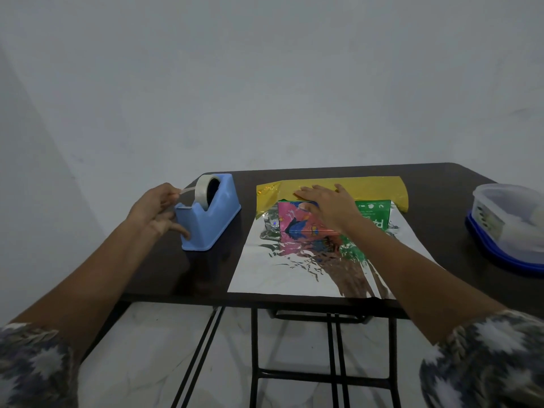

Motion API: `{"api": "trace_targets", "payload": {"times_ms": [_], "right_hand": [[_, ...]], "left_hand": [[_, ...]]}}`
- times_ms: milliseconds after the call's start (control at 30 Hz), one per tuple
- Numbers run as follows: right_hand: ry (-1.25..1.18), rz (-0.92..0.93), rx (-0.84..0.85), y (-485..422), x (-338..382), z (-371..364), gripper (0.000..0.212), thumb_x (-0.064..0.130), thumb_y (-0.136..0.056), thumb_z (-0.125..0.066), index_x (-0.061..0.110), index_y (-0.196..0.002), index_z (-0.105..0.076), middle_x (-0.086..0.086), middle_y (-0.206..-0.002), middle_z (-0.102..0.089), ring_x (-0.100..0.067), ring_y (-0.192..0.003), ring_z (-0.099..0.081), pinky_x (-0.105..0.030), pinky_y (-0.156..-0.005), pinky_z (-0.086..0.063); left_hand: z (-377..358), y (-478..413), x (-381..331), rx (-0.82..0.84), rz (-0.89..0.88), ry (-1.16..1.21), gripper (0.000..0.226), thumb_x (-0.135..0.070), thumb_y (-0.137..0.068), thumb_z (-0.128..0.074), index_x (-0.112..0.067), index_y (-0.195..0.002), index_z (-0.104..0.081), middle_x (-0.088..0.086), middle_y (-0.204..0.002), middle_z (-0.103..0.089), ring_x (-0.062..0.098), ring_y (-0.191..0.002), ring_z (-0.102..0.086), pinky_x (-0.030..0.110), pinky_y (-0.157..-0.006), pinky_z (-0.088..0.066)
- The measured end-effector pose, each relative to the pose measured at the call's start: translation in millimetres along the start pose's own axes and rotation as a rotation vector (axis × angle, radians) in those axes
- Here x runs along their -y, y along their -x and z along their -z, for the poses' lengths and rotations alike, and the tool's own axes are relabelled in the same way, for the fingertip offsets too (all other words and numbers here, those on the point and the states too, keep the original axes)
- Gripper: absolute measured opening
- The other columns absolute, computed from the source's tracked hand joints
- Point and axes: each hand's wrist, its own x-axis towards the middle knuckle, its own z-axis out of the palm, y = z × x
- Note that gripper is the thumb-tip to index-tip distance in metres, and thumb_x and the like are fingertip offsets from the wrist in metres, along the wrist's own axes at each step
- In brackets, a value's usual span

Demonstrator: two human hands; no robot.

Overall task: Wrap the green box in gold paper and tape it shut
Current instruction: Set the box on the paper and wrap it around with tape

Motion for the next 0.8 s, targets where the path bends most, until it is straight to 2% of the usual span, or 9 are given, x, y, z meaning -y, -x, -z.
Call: {"api": "trace_targets", "payload": {"times_ms": [167,267,367,433,533,667,800], "right_hand": [[-0.010,-0.004,0.001,0,1,0,0.046,0.042,-0.100,-0.029,0.033,-0.146,-0.028,0.011,-0.153,-0.027,-0.011,-0.143,-0.020,-0.047,-0.116,-0.009],[-0.002,-0.006,0.007,0,1,2,0.046,0.042,-0.100,-0.028,0.033,-0.146,-0.028,0.011,-0.154,-0.026,-0.012,-0.143,-0.020,-0.047,-0.116,-0.009],[0.006,-0.005,0.008,1,2,2,0.047,0.042,-0.101,-0.027,0.033,-0.146,-0.027,0.010,-0.154,-0.025,-0.012,-0.143,-0.019,-0.047,-0.116,-0.009],[0.004,-0.005,0.005,1,2,2,0.046,0.042,-0.101,-0.027,0.033,-0.146,-0.027,0.010,-0.154,-0.026,-0.012,-0.143,-0.019,-0.047,-0.116,-0.008],[0.000,-0.005,-0.004,1,2,2,0.046,0.041,-0.101,-0.028,0.032,-0.146,-0.028,0.010,-0.154,-0.026,-0.012,-0.143,-0.019,-0.047,-0.115,-0.008],[-0.001,-0.002,-0.006,1,2,2,0.046,0.041,-0.101,-0.029,0.032,-0.146,-0.029,0.009,-0.153,-0.027,-0.013,-0.143,-0.020,-0.048,-0.115,-0.009],[0.005,-0.001,-0.005,1,0,2,0.046,0.042,-0.101,-0.029,0.033,-0.146,-0.028,0.010,-0.154,-0.027,-0.012,-0.143,-0.019,-0.048,-0.116,-0.008]], "left_hand": [[4,-1,7,0.006,-0.077,0.027,0.011,-0.012,-0.083,-0.059,-0.012,-0.073,-0.056,0.002,-0.090,-0.050,0.020,-0.090,-0.054,0.063,-0.067,-0.049],[9,-2,14,0.013,-0.110,0.032,0.008,-0.014,-0.086,-0.062,-0.013,-0.078,-0.061,-0.001,-0.086,-0.056,0.017,-0.091,-0.057,0.058,-0.068,-0.051],[15,-1,23,0.068,-0.115,0.026,0.008,-0.016,-0.088,-0.062,-0.012,-0.081,-0.063,-0.006,-0.076,-0.069,0.014,-0.090,-0.062,0.046,-0.058,-0.057],[18,-1,28,0.082,-0.093,0.021,0.006,-0.016,-0.088,-0.062,-0.011,-0.085,-0.064,-0.003,-0.084,-0.072,0.015,-0.094,-0.063,0.043,-0.058,-0.058],[23,-4,33,0.060,-0.057,0.001,0.010,-0.016,-0.087,-0.064,-0.009,-0.094,-0.064,0.005,-0.103,-0.067,0.018,-0.100,-0.063,0.038,-0.057,-0.060],[21,-3,38,0.053,-0.034,-0.013,0.006,-0.014,-0.091,-0.059,-0.011,-0.093,-0.063,0.004,-0.104,-0.065,0.021,-0.110,-0.058,0.037,-0.075,-0.052],[14,1,44,-0.053,-0.082,-0.031,0.010,-0.016,-0.087,-0.065,-0.007,-0.090,-0.064,0.004,-0.095,-0.065,0.018,-0.095,-0.062,0.039,-0.078,-0.053]]}}
